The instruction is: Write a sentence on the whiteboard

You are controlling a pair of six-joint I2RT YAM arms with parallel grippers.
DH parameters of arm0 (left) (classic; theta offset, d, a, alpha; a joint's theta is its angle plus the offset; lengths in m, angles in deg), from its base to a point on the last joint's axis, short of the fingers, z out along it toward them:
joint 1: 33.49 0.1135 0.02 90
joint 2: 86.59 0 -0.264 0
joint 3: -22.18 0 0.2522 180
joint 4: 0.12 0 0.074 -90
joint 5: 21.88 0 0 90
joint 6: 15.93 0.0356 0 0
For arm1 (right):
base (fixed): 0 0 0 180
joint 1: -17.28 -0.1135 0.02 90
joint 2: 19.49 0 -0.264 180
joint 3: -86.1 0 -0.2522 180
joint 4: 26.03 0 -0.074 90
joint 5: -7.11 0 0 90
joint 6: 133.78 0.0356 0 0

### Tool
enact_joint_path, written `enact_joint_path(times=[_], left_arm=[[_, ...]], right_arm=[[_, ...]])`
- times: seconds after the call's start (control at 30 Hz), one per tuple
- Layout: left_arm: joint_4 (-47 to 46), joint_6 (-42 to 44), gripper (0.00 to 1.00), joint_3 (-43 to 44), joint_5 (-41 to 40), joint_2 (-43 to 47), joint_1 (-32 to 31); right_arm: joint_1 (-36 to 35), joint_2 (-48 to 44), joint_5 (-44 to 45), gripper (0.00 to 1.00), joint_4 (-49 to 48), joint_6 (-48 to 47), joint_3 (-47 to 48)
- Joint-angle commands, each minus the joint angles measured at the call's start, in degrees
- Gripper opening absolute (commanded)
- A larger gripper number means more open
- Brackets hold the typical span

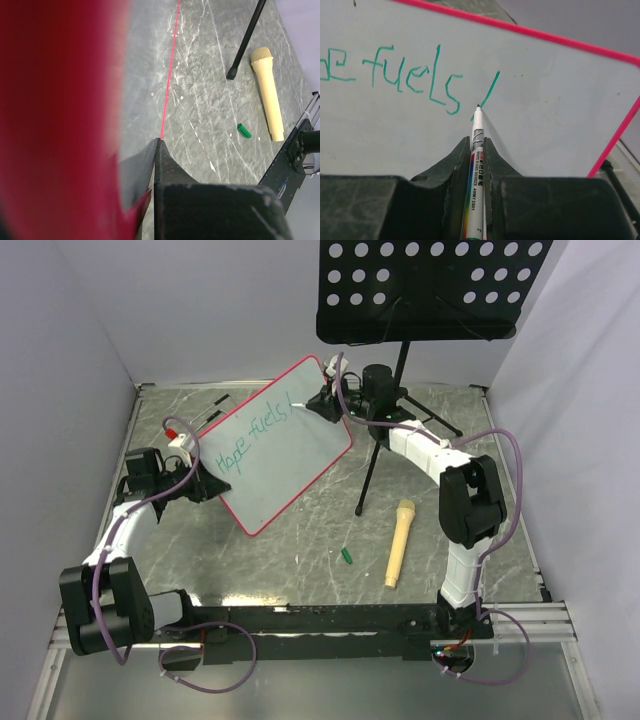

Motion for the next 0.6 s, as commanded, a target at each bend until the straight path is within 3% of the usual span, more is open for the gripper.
enact_joint_path(times=[0.0,0.57], left_arm=[[1.7,5.5,0.01,-0.9,-9.6,0.5,-0.5],[1.8,5.2,0.01,-0.9,-10.2,0.5,-0.4]], right_arm=[[-0.1,0.7,-0.4,0.0,-1.5,0.2,4.6],[0.3,1.0,-0.2,0.0,-1.2,0.1,3.7]])
